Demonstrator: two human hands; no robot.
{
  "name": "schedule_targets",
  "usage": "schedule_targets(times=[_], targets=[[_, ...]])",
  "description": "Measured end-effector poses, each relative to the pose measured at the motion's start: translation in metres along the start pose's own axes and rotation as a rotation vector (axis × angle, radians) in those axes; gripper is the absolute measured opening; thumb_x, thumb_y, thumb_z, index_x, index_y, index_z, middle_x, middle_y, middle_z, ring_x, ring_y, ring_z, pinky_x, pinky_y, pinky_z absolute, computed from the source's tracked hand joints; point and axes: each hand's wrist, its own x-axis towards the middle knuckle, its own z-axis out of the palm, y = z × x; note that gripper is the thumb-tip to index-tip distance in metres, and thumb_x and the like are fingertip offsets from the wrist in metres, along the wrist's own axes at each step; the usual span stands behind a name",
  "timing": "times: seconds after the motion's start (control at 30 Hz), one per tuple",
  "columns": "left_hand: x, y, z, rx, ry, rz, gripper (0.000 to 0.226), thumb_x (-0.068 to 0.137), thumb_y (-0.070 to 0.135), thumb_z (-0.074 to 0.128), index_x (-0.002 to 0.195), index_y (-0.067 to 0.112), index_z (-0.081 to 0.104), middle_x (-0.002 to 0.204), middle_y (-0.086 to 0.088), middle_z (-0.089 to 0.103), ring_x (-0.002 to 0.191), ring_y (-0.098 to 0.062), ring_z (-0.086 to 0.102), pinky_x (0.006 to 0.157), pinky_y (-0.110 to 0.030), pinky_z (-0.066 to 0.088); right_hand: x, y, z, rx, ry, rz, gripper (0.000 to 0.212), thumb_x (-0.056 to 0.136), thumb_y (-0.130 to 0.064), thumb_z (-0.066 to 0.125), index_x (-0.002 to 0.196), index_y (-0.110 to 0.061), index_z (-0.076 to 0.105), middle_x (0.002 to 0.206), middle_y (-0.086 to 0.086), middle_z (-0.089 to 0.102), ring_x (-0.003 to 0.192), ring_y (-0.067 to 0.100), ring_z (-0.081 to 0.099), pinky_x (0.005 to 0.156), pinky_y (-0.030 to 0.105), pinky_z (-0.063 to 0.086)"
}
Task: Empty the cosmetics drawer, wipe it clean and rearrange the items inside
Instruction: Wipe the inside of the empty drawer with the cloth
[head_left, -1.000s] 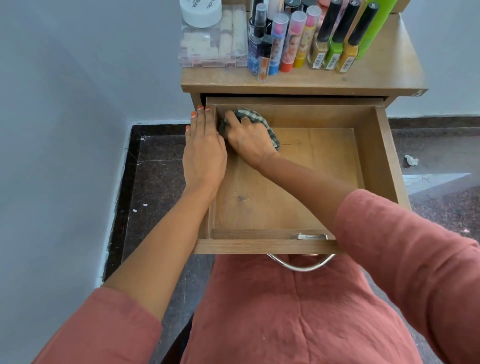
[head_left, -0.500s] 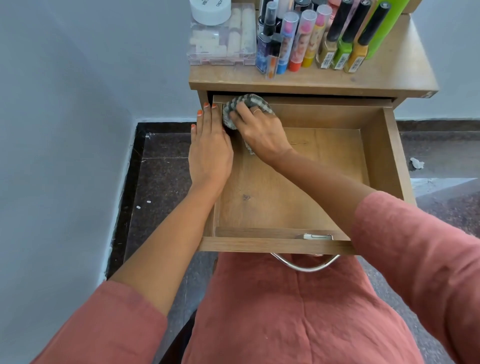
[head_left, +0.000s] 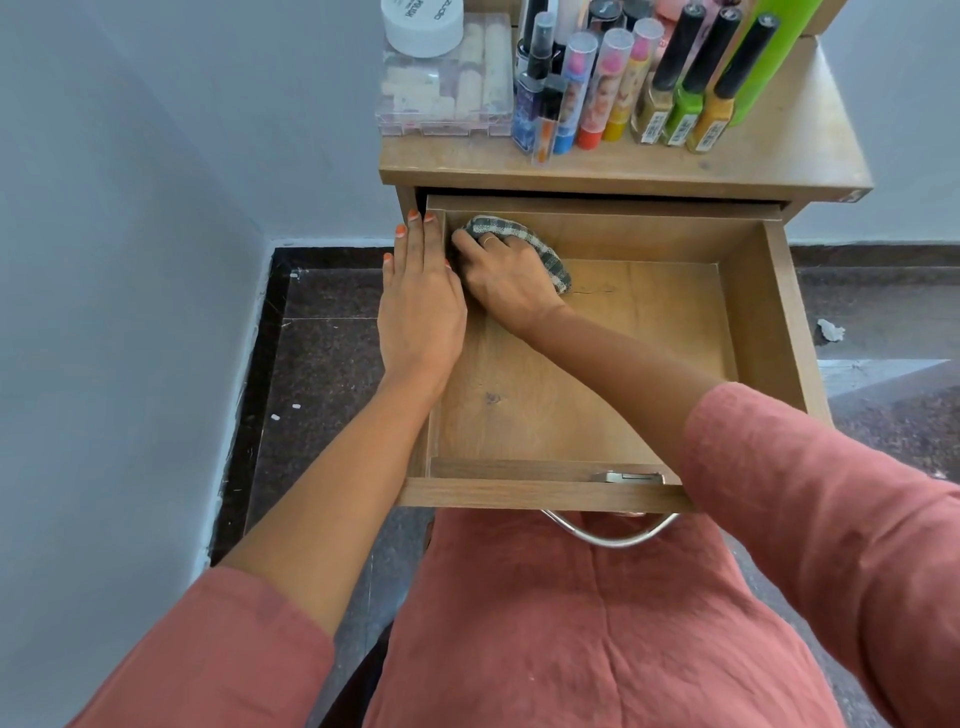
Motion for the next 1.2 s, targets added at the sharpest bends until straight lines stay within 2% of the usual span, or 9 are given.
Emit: schedule_targets(times=[0.07, 0.2, 0.33, 0.5, 0.6, 0.7, 0.87, 1.07, 1.2], targets=[[0.0, 0.0, 0.0, 0.005, 0.001, 0.004, 0.048, 0.1, 0.014, 0.022, 0.147, 0.01, 0.013, 0.156, -0.008, 0.011, 0.145, -0.019, 0.008, 0.118, -0.033, 0.007, -0.002, 0.001, -0.002, 0.018, 0.012, 0.017, 0.005, 0.065, -0.02, 0.075, 0.069, -0.017, 0.072, 0.088, -0.005, 0.07, 0.056, 0.009, 0.062, 0.042, 0.022, 0.044], [0.0, -0.001, -0.002, 0.009, 0.004, 0.007, 0.048, 0.1, 0.015, 0.024, 0.147, 0.01, 0.012, 0.156, -0.008, 0.011, 0.145, -0.019, 0.007, 0.118, -0.032, 0.006, -0.002, 0.008, -0.007, 0.055, 0.119, 0.086, 0.018, 0.076, -0.014, 0.053, 0.07, -0.016, 0.07, 0.084, -0.002, 0.069, 0.056, 0.009, 0.062, 0.039, 0.022, 0.045], [-0.001, 0.0, -0.001, 0.017, 0.004, 0.012, 0.048, 0.1, 0.015, 0.024, 0.146, 0.009, 0.013, 0.156, -0.009, 0.011, 0.145, -0.019, 0.008, 0.118, -0.032, 0.007, -0.002, 0.012, -0.011, 0.051, 0.158, 0.071, 0.019, 0.077, -0.011, 0.051, 0.076, -0.016, 0.069, 0.084, -0.002, 0.068, 0.058, 0.01, 0.063, 0.038, 0.022, 0.044], [0.0, -0.001, -0.002, 0.033, 0.004, 0.012, 0.048, 0.1, 0.015, 0.022, 0.146, 0.009, 0.013, 0.156, -0.008, 0.011, 0.145, -0.019, 0.007, 0.118, -0.033, 0.007, -0.007, 0.013, -0.019, 0.01, 0.06, 0.095, 0.028, 0.078, -0.01, 0.042, 0.083, -0.019, 0.068, 0.089, -0.004, 0.069, 0.064, 0.009, 0.064, 0.034, 0.02, 0.042], [-0.001, -0.001, -0.002, 0.03, 0.007, 0.01, 0.047, 0.1, 0.014, 0.022, 0.146, 0.008, 0.014, 0.156, -0.009, 0.012, 0.145, -0.019, 0.008, 0.118, -0.032, 0.006, -0.022, 0.026, -0.021, 0.005, -0.013, 0.118, 0.021, 0.071, -0.013, 0.059, 0.091, -0.018, 0.065, 0.096, -0.001, 0.068, 0.069, 0.012, 0.065, 0.035, 0.022, 0.045], [-0.001, -0.001, -0.001, 0.016, 0.002, 0.01, 0.047, 0.1, 0.013, 0.021, 0.146, 0.007, 0.014, 0.156, -0.009, 0.011, 0.145, -0.019, 0.008, 0.118, -0.032, 0.005, -0.051, 0.052, -0.028, -0.001, -0.044, 0.188, 0.036, 0.061, -0.013, 0.075, 0.094, -0.012, 0.061, 0.099, 0.007, 0.066, 0.071, 0.02, 0.067, 0.034, 0.027, 0.046], [-0.002, -0.001, 0.0, 0.0, 0.005, 0.008, 0.047, 0.1, 0.012, 0.02, 0.146, 0.008, 0.013, 0.156, -0.008, 0.011, 0.145, -0.018, 0.007, 0.118, -0.031, 0.005, -0.1, 0.096, -0.038, -0.001, -0.141, 0.42, 0.022, 0.079, -0.012, 0.041, 0.094, -0.005, 0.055, 0.097, 0.023, 0.06, 0.076, 0.039, 0.064, 0.036, 0.036, 0.045], [-0.001, 0.0, 0.001, -0.01, 0.008, 0.004, 0.047, 0.1, 0.011, 0.02, 0.146, 0.008, 0.014, 0.156, -0.008, 0.011, 0.145, -0.018, 0.007, 0.118, -0.03, 0.006, -0.106, 0.1, -0.04, 0.051, -0.278, 0.648, 0.024, 0.086, 0.003, 0.045, 0.109, 0.0, 0.051, 0.12, 0.027, 0.046, 0.1, 0.045, 0.051, 0.054, 0.039, 0.037], [-0.001, 0.0, 0.001, -0.009, 0.003, 0.003, 0.047, 0.1, 0.013, 0.019, 0.147, 0.008, 0.013, 0.156, -0.008, 0.01, 0.145, -0.018, 0.006, 0.118, -0.03, 0.006, -0.091, 0.088, -0.039, 0.083, -0.221, 0.61, 0.019, 0.084, 0.004, 0.049, 0.102, 0.001, 0.054, 0.112, 0.028, 0.051, 0.094, 0.046, 0.055, 0.049, 0.037, 0.04]])
